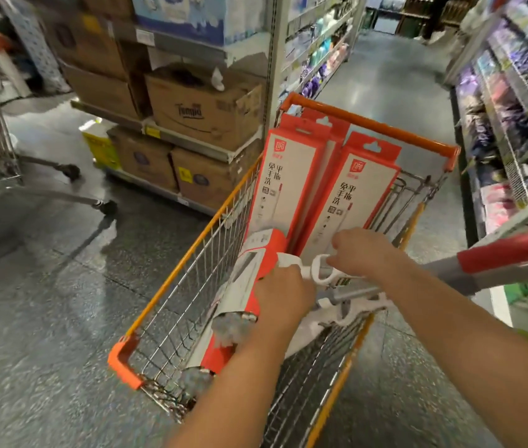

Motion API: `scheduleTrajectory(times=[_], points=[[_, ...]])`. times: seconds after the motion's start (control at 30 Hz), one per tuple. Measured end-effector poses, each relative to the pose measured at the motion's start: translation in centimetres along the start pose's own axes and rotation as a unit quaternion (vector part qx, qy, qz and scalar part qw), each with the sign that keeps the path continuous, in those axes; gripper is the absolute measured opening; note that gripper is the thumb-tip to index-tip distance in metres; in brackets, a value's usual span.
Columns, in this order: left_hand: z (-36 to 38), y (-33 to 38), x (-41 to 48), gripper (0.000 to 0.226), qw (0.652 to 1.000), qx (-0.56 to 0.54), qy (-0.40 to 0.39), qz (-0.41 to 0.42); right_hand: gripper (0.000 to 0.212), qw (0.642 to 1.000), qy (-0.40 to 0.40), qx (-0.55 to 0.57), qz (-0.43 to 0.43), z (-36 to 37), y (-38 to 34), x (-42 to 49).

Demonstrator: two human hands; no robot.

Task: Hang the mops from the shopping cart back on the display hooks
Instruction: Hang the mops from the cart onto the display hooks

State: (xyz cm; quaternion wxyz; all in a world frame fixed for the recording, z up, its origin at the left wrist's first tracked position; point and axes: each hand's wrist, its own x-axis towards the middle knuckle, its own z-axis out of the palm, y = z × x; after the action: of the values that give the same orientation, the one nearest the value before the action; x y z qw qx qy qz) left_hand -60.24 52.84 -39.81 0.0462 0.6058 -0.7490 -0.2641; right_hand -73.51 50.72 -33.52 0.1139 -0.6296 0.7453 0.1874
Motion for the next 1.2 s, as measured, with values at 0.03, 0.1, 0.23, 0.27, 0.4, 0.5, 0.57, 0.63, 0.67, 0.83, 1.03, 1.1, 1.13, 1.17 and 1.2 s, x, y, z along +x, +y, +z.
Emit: scheduleTrajectory(times=[0.03, 0.1, 0.23, 0.27, 0.4, 0.5, 0.57, 0.63, 0.67, 0.83, 1.03, 1.1, 1.13, 1.17, 1.2], points=[[0.4, 0.0, 0.3, 0.033, 1.0, -0.002, -0.005, -0.006, 0.029, 1.0, -0.009, -0.005, -0.002, 0.1, 0.2, 0.8], [1.5, 0.1, 1.3, 0.035, 1.0, -0.013, -0.013, -0.022, 0.033, 0.999, -0.033, -0.01, -0.007, 0.3, 0.7, 2.5], [4.0, 1.0, 3.7, 0.045, 0.997, -0.03, -0.027, -0.067, 0.035, 0.996, -0.081, -0.026, -0.03, 1.8, 1.7, 6.9], [4.5, 1.3, 4.4, 0.048, 0.996, -0.035, -0.025, -0.084, 0.034, 0.994, -0.093, -0.034, -0.039, 2.4, 2.0, 8.1], [7.5, 2.5, 6.8, 0.056, 0.985, -0.057, -0.05, -0.152, 0.037, 0.986, -0.147, -0.046, -0.071, 4.2, 2.8, 12.0], [8.9, 2.6, 7.9, 0.051, 0.983, -0.042, -0.059, -0.171, 0.037, 0.976, -0.188, -0.051, -0.093, 5.4, 2.8, 14.0], [9.1, 2.5, 8.7, 0.048, 0.981, -0.035, -0.061, -0.182, 0.036, 0.969, -0.215, -0.055, -0.106, 6.1, 2.6, 14.7], [9.3, 2.7, 9.3, 0.048, 0.979, -0.036, -0.07, -0.19, 0.032, 0.965, -0.228, -0.057, -0.117, 6.6, 2.4, 15.0], [9.4, 2.7, 9.5, 0.047, 0.978, -0.039, -0.073, -0.193, 0.031, 0.964, -0.23, -0.059, -0.121, 6.8, 2.3, 15.0], [10.0, 2.9, 9.7, 0.04, 0.974, -0.075, -0.066, -0.203, 0.028, 0.967, -0.216, -0.07, -0.119, 7.0, 2.1, 15.2], [9.3, 2.5, 8.9, 0.037, 0.954, -0.193, -0.042, -0.227, 0.029, 0.979, -0.173, -0.021, -0.109, 6.6, 2.1, 14.0], [8.5, 2.3, 8.3, 0.037, 0.943, -0.241, -0.034, -0.229, 0.029, 0.985, -0.137, -0.014, -0.103, 6.1, 1.7, 13.3], [8.1, 2.2, 8.0, 0.034, 0.937, -0.26, -0.027, -0.231, 0.029, 0.988, -0.12, -0.011, -0.1, 5.7, 1.4, 12.9], [7.6, 2.2, 7.5, 0.032, 0.933, -0.275, -0.017, -0.23, 0.03, 0.989, -0.111, -0.009, -0.099, 5.3, 1.2, 12.4], [7.2, 2.2, 7.0, 0.03, 0.929, -0.289, -0.009, -0.231, 0.03, 0.989, -0.107, -0.006, -0.1, 5.1, 1.0, 12.0]])
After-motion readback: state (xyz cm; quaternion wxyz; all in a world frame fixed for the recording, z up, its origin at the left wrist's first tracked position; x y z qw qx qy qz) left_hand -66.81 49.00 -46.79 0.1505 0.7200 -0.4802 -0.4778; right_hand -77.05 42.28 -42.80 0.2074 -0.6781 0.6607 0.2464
